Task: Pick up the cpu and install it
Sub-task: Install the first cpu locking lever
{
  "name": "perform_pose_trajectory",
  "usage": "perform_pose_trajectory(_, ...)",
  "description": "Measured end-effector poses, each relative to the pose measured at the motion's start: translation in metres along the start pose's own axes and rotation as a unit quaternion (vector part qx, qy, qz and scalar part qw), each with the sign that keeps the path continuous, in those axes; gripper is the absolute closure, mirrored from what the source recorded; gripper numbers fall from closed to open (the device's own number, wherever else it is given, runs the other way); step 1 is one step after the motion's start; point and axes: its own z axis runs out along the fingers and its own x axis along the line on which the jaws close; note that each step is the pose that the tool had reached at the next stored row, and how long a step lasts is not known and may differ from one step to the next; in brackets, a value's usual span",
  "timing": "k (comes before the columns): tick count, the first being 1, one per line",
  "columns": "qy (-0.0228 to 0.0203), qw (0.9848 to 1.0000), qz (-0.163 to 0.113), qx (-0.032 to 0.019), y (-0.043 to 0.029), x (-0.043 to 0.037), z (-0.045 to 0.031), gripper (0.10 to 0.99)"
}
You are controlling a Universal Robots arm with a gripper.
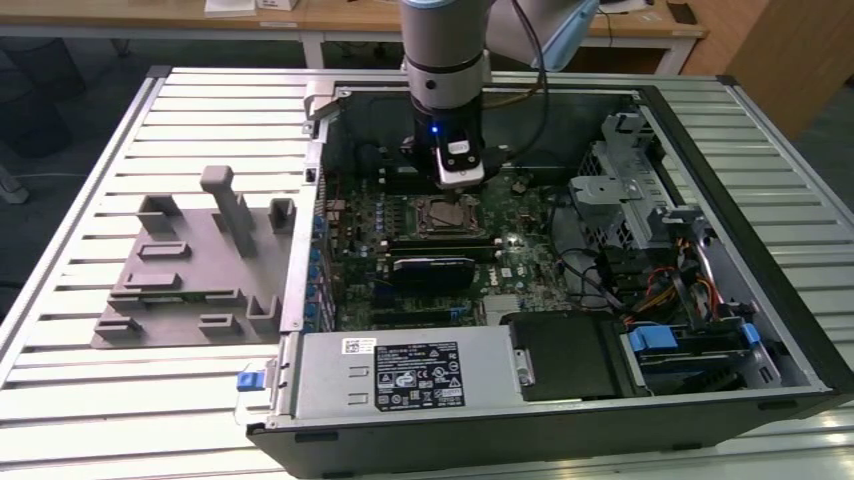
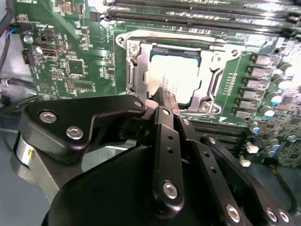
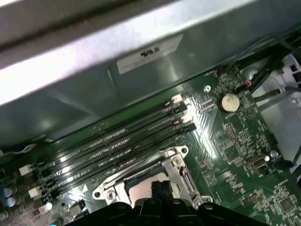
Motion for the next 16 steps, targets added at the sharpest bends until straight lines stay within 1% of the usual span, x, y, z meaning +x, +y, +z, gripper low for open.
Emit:
perform_pose_trajectory(2, 0.0007, 1.0, 0.0, 0.0046, -0.0014, -0.0007, 0.0002, 0.98)
perform_pose_trajectory(3, 0.0019, 1.0, -0.001, 0.0077, -0.0021, -0.001, 0.0003, 0.98)
perform_pose_trajectory(4, 0.004, 0.9999, -0.001, 0.011, -0.0027, -0.0013, 0.0004, 0.98)
perform_pose_trajectory(5, 0.007, 0.9999, -0.001, 0.0144, -0.0033, -0.0016, 0.0005, 0.98)
perform_pose_trajectory(7, 0.0149, 0.9997, -0.001, 0.0217, -0.0043, -0.0021, 0.0008, 0.98)
perform_pose_trajectory(9, 0.0207, 0.9994, -0.001, 0.0285, -0.0049, -0.0024, 0.0011, 0.98)
perform_pose_trajectory(10, 0.0203, 0.9993, -0.001, 0.0314, -0.0049, -0.0023, 0.001, 0.98)
perform_pose_trajectory(11, 0.0199, 0.9993, -0.001, 0.0321, -0.005, -0.0024, 0.0011, 0.98)
perform_pose_trajectory(16, 0.0199, 0.9993, -0.002, 0.032, -0.0049, -0.0024, 0.001, 0.98)
